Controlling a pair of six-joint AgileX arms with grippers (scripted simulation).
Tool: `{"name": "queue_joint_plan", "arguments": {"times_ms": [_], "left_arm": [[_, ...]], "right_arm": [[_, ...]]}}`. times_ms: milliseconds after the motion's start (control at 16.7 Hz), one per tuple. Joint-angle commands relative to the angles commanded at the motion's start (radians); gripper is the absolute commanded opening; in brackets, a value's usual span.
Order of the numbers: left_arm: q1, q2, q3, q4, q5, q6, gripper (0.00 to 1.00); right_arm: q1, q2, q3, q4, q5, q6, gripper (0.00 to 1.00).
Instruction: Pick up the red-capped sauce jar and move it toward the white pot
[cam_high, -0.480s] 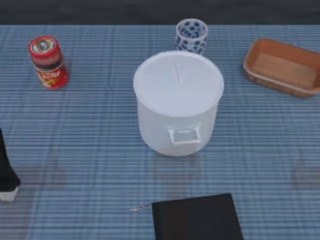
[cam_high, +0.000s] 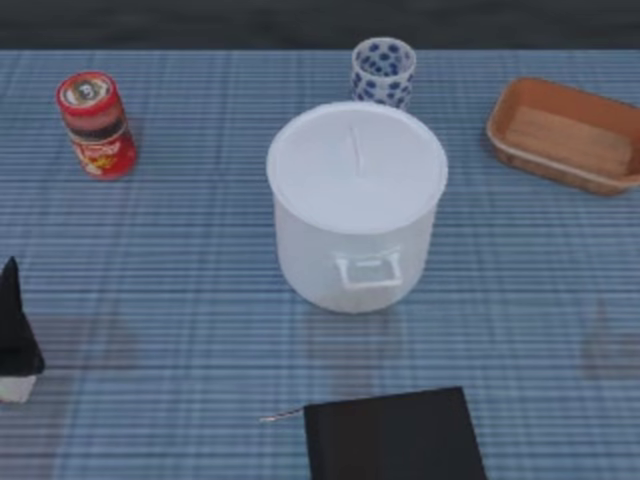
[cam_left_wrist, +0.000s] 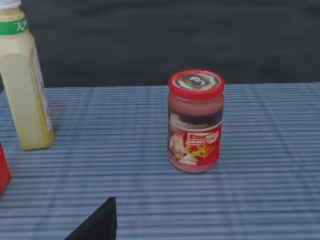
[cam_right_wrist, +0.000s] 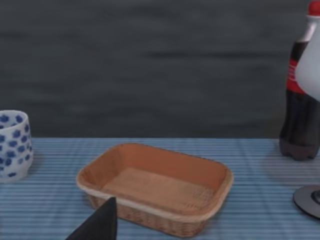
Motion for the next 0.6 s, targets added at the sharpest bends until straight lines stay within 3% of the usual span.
{"name": "queue_joint_plan", "arguments": {"times_ms": [300,600], "left_arm": [[-0.013,0.32,0.315,-0.187,0.027,0.039,1.0],[-0.019,0.731,0.763,-0.417,0.048,0.089,1.0]], "right_arm": [[0.0,0.0,0.0,0.0,0.0,0.0,1.0],[0.0,0.0,0.0,0.0,0.0,0.0,1.0]]}}
